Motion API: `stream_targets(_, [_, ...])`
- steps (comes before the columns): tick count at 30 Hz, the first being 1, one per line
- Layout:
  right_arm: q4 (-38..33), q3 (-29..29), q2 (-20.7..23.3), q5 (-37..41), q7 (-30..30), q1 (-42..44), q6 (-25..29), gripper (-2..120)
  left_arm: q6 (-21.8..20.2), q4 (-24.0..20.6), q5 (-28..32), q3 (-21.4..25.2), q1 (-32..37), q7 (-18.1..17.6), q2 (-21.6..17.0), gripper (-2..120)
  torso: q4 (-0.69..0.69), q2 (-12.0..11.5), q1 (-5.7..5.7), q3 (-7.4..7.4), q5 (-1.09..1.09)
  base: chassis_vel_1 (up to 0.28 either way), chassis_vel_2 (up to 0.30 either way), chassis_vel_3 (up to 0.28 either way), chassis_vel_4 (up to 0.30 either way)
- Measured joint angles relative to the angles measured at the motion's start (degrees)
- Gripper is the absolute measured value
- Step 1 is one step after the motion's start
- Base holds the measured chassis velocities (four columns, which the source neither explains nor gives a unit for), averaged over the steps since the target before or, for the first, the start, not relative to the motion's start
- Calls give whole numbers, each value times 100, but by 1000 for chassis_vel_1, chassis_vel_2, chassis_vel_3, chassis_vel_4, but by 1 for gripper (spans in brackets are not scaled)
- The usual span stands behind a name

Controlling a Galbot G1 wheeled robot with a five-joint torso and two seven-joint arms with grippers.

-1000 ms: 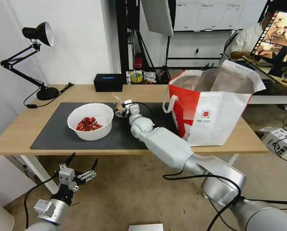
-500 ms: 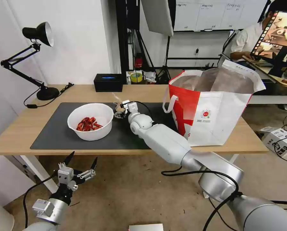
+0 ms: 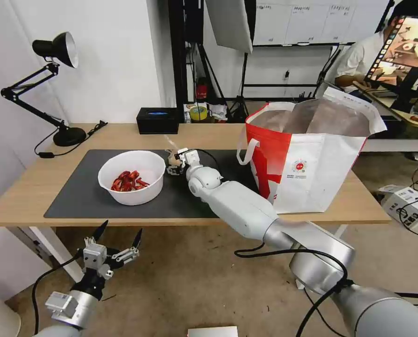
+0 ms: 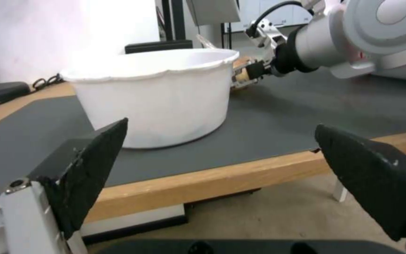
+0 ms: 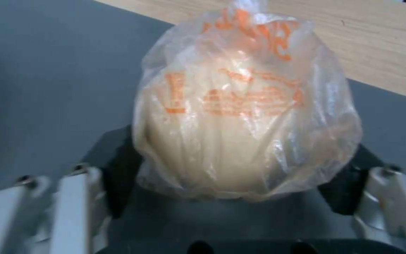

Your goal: Pick up the trash from the table and place it into the takeout bag.

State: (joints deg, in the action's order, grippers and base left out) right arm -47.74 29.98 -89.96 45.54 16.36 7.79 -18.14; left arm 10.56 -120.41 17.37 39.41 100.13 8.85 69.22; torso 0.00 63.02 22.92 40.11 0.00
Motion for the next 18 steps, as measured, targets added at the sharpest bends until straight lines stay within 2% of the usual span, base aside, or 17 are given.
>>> stream_targets(3, [-12,-15,1,33,35,2,0,63,8,-35,38,-13,-7,-6,-2,100,-1,0,0,0,0,0,0,0,0])
stream_targets(5, [-27,-17,1,83,52,1,-2,53,13,-59,52,-24,-9,-11,-11,100,0,0,0,0,0,0,0,0,0])
stream_targets(6, [-27,-17,1,83,52,1,-2,53,13,-59,52,-24,-9,-11,-11,100,0,0,0,0,0,0,0,0,0])
stream_targets(9, [-103,-11,20,105,72,31,-23,39,35,-50,59,-29,-12,-17,-16,100,0,0,0,0,0,0,0,0,0])
stream_targets(10, [-103,-11,20,105,72,31,-23,39,35,-50,59,-29,-12,-17,-16,100,0,0,0,0,0,0,0,0,0])
stream_targets(12, [-221,-8,75,122,89,74,-24,28,57,-45,59,-29,7,-18,-13,100,0,0,0,0,0,0,0,0,0])
stream_targets(13, [-384,-4,149,136,120,112,-22,22,66,-44,59,-30,20,-18,-8,100,1,0,0,0,0,0,0,0,0])
stream_targets(15, [-511,6,205,137,141,137,-15,21,73,-44,59,-30,26,-19,-4,100,0,0,0,0,0,0,0,0,0])
stream_targets(17, [-1252,87,623,116,264,247,21,10,80,-47,54,-44,39,-21,8,100,1,0,0,0,1,0,0,0,0])
stream_targets(18, [-1252,87,623,116,264,247,21,10,80,-47,54,-44,39,-21,8,100,1,0,0,0,1,0,0,0,0])
